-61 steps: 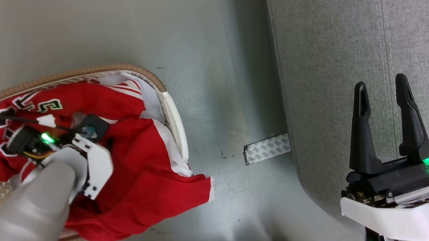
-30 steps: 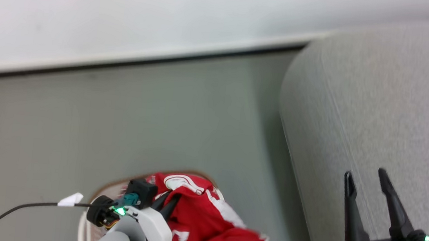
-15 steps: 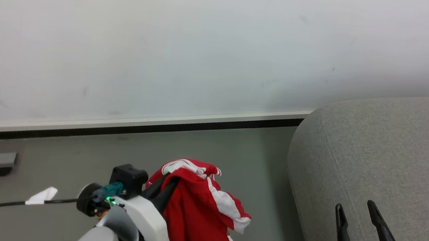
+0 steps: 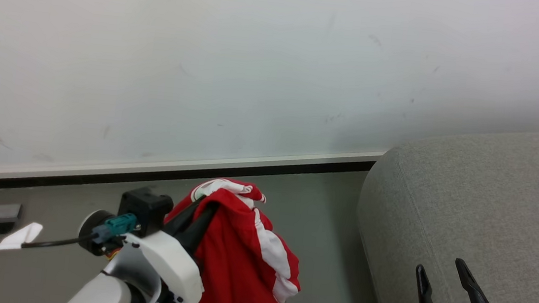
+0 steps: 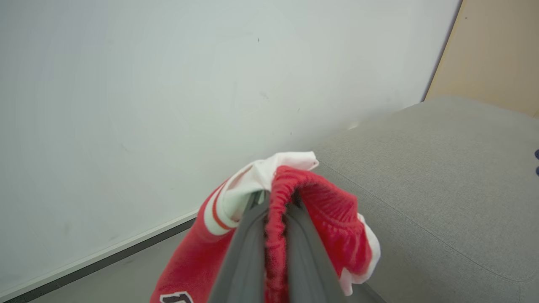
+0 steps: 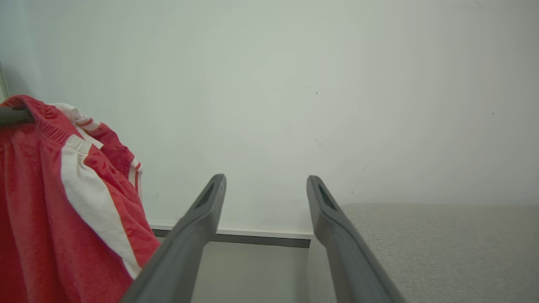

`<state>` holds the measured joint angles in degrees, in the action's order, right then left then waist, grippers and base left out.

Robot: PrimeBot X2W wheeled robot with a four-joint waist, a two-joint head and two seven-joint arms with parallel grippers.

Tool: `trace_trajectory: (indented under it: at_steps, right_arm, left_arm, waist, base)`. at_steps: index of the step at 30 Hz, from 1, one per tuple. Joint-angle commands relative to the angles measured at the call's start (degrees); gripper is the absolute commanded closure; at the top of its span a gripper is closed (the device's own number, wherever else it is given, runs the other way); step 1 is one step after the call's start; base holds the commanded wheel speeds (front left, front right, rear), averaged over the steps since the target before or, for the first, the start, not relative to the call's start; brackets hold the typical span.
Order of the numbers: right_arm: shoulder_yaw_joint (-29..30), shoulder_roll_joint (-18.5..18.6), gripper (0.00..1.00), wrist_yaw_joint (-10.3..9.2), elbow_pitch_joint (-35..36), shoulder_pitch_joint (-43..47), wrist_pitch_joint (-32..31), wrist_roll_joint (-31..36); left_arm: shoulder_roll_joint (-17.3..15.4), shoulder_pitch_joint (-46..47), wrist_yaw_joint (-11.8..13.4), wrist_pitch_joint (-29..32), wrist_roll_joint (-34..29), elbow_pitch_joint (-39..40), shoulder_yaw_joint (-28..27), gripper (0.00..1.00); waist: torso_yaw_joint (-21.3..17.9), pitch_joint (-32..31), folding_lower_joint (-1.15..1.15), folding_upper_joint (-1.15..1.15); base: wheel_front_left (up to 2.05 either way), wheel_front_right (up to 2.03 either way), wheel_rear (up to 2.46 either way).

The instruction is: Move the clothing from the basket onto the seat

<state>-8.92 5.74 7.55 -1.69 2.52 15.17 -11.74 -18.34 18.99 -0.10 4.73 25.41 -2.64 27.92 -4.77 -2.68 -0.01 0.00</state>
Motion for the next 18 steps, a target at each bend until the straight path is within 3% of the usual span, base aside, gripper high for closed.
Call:
trace_trajectory:
  at_steps: [1, 9, 18]
  right_arm:
    - [-0.3, 0.7, 0.00, -0.12, 0.3, 0.4, 0.0, -0.5]
    - [-4.6, 3.2, 0.00, -0.12, 1.3, -0.3, 0.0, -2.3]
    - [-18.9, 12.6, 0.00, -0.13, -1.0, -6.3, 0.0, -8.2]
  left_arm:
    - [-0.5, -0.9, 0.2, 0.0, 0.3, 0.7, -0.3, 1.00]
    - [-0.6, -1.5, 1.0, 0.6, 0.3, 1.9, 0.2, 1.00]
    - [-0.5, -0.7, 1.0, 1.0, 0.3, 2.9, 1.0, 1.00]
  waist:
    - [-0.1, 0.0, 0.01, 0.00]
    - [0.0, -0.1, 0.01, 0.00]
    - [0.4, 0.4, 0.01, 0.00]
  base:
    - [0.00, 0.00, 0.00]
    - [0.00, 0.00, 0.00]
    - [0.00, 0.00, 0.00]
